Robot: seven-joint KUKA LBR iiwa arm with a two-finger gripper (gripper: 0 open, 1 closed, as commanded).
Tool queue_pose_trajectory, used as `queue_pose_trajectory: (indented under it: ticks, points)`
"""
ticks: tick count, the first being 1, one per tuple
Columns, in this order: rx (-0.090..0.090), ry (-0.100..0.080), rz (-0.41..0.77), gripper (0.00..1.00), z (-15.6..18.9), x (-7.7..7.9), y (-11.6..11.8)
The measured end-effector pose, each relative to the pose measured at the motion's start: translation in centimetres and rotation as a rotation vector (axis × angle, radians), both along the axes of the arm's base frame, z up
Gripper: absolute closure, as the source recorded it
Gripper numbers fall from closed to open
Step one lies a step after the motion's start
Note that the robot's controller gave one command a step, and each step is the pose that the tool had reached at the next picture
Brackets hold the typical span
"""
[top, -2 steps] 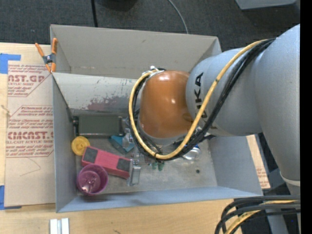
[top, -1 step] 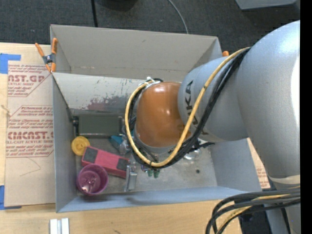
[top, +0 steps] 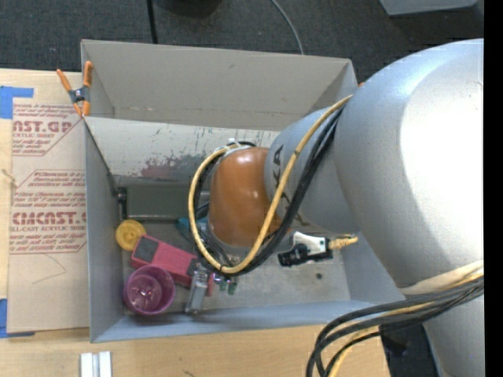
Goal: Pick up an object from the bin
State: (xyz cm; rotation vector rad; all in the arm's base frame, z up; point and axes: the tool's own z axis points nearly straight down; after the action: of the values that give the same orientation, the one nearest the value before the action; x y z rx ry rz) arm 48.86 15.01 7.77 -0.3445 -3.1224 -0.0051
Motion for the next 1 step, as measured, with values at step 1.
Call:
queue_pose_trajectory:
  ticks: [1]
  points:
    - [0.018,-0.042,-0.120,1.00,-0.34,1.52,0.60]
